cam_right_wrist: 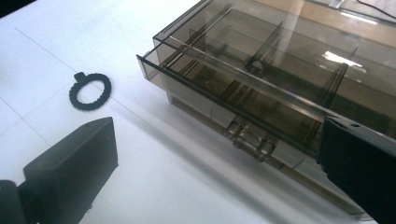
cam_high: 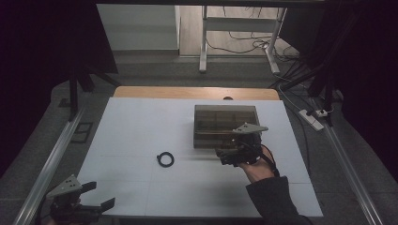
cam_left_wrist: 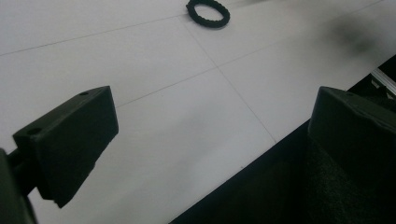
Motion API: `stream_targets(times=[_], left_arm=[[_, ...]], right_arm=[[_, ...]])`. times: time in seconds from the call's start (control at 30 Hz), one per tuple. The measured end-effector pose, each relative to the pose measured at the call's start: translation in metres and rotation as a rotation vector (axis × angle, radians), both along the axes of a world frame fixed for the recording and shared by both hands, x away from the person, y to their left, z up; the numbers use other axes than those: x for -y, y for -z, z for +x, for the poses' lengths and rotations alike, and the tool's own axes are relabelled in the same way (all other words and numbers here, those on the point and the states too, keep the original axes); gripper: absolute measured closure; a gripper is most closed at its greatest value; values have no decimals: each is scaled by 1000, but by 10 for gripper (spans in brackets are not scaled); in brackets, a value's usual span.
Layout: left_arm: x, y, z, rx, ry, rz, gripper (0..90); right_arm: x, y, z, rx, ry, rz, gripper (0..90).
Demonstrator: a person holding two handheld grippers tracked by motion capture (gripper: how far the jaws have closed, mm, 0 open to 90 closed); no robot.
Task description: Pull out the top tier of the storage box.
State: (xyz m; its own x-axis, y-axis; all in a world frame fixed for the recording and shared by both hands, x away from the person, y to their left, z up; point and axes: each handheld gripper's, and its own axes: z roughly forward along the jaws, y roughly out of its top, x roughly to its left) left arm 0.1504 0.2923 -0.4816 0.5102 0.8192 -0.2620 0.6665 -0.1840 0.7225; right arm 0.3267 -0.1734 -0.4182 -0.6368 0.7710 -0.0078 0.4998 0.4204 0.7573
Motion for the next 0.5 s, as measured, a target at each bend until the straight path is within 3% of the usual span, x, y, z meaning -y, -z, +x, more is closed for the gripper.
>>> stream_targets(times=[0.27, 0.37, 0.5], left_arm=[[0, 0, 0, 1, 1, -1, 7], [0, 0, 0, 1, 0, -1, 7], [0, 0, 0, 1, -1, -3, 7]], right_arm=[[1, -3, 11, -16, -84, -24, 0], [1, -3, 14, -29, -103, -29, 0], [1, -5, 18, -30, -95, -72, 0]])
